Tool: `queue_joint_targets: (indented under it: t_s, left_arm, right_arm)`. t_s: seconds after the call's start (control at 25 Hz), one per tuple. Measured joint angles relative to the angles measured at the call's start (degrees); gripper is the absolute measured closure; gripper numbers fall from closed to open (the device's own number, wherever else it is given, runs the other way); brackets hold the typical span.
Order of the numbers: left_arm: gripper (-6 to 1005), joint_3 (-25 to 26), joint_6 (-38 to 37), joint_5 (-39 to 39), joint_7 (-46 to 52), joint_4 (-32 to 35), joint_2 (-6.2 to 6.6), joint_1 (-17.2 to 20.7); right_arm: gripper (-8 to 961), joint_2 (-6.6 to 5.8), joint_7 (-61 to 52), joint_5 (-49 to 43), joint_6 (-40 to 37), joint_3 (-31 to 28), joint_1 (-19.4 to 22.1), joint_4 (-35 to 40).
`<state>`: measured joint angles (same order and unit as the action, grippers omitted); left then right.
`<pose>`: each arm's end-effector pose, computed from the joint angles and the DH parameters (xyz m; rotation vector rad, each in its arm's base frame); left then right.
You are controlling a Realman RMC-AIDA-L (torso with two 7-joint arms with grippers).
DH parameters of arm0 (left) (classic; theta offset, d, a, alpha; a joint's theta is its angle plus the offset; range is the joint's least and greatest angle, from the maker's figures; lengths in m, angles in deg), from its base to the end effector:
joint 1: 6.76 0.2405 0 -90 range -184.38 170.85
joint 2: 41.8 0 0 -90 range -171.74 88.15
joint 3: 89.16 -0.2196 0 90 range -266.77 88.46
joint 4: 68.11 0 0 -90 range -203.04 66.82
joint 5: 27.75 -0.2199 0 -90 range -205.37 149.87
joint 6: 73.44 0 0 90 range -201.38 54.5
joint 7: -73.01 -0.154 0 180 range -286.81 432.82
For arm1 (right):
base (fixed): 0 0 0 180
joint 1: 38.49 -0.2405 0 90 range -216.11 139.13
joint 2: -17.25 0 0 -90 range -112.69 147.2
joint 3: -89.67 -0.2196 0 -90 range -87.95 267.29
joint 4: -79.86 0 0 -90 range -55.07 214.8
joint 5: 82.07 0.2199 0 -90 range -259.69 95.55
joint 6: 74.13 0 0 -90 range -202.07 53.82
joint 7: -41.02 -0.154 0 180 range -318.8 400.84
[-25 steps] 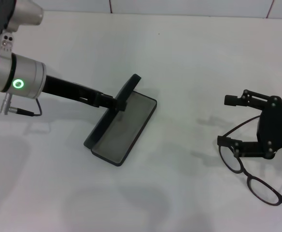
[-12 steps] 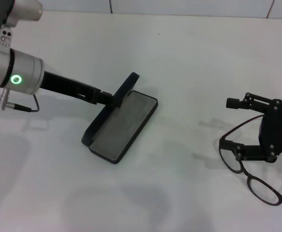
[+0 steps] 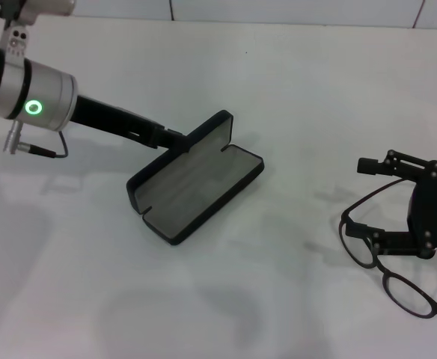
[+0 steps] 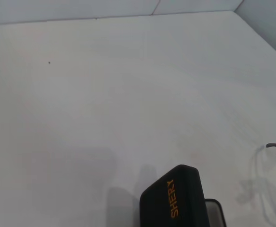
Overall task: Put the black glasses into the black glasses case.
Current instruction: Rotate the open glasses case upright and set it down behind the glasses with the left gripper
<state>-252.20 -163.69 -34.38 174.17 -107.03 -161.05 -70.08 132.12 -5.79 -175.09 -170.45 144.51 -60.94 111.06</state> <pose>-0.2134 0.3746 0.0140 -2.7127 -1.2048 -0.1618 0.2423 0.2823 0.0113 -2.6854 -0.0289 0.8810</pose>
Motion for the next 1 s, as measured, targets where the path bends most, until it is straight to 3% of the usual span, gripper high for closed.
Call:
queue_joint_targets:
  t_s: [0.32, 0.76, 1.0]
  left_arm:
    - [813, -0.1, 0.8, -1.1, -0.5, 0.3, 0.08, -0.8]
    - [821, -0.1, 0.8, -2.1, -0.6, 0.4, 0.14, -1.3]
    - [773, -0.1, 1.1, -1.8, -0.6, 0.4, 0.53, -1.3]
  right_arm:
    - [99, 0.21, 0.7, 0.0, 0.0, 0.0, 0.3, -0.1]
    - [99, 0.35, 1.2, 0.1, -0.2, 0.0, 0.6, 0.0]
    - [99, 0.35, 1.2, 0.1, -0.2, 0.0, 0.6, 0.0]
